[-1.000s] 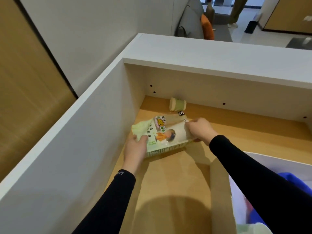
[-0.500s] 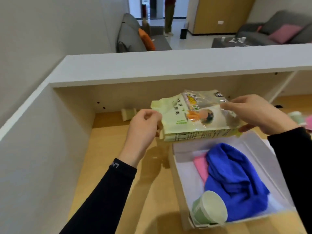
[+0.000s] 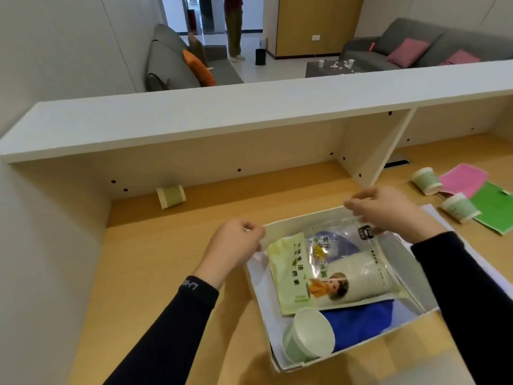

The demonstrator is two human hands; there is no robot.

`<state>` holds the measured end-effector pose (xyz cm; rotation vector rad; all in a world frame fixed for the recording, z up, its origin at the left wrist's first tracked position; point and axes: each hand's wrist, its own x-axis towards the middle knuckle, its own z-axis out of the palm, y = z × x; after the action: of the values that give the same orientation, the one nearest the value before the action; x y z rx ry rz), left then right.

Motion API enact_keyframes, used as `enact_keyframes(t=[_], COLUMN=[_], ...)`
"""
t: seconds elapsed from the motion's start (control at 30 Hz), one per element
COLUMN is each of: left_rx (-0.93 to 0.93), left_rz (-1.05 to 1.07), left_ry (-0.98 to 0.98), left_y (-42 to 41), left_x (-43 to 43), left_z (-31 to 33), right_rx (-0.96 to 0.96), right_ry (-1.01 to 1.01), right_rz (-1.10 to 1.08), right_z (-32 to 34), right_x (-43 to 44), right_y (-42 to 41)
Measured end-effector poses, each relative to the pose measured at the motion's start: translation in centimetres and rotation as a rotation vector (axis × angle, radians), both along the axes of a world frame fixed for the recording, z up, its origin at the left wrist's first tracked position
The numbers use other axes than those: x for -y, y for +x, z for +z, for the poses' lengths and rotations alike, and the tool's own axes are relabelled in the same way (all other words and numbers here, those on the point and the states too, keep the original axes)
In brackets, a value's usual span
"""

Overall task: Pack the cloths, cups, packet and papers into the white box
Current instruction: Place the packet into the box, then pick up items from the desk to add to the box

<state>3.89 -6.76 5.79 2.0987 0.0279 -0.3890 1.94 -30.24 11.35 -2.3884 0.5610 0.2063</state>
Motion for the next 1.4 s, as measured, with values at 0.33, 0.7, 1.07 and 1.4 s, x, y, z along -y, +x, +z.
enact_keyframes(t=[0.33, 0.7, 1.07, 1.4], left_rx=[0.042, -0.129, -0.273, 0.025], left_rz=[0.402, 0.596, 0.476, 0.555], left_ry=[-0.193, -0.316, -0.406, -0.231], left_y=[1.5, 10.2, 17.4, 14.9], left_x=[-11.1, -18.0, -18.2, -16.8], left_z=[-1.1, -5.2, -9.1, -6.6], right_rx=[0.105, -0.085, -0.122, -0.018], right_ry=[0.418, 0.532, 0.664, 0.827], right_rz=[0.349, 0.289, 0.198, 0.005], right_z=[-1.7, -8.9, -15.9, -12.0], right_x=[-15.5, -25.5, -29.2, -28.1], right_y=[8.0, 18.7, 24.2, 21.8])
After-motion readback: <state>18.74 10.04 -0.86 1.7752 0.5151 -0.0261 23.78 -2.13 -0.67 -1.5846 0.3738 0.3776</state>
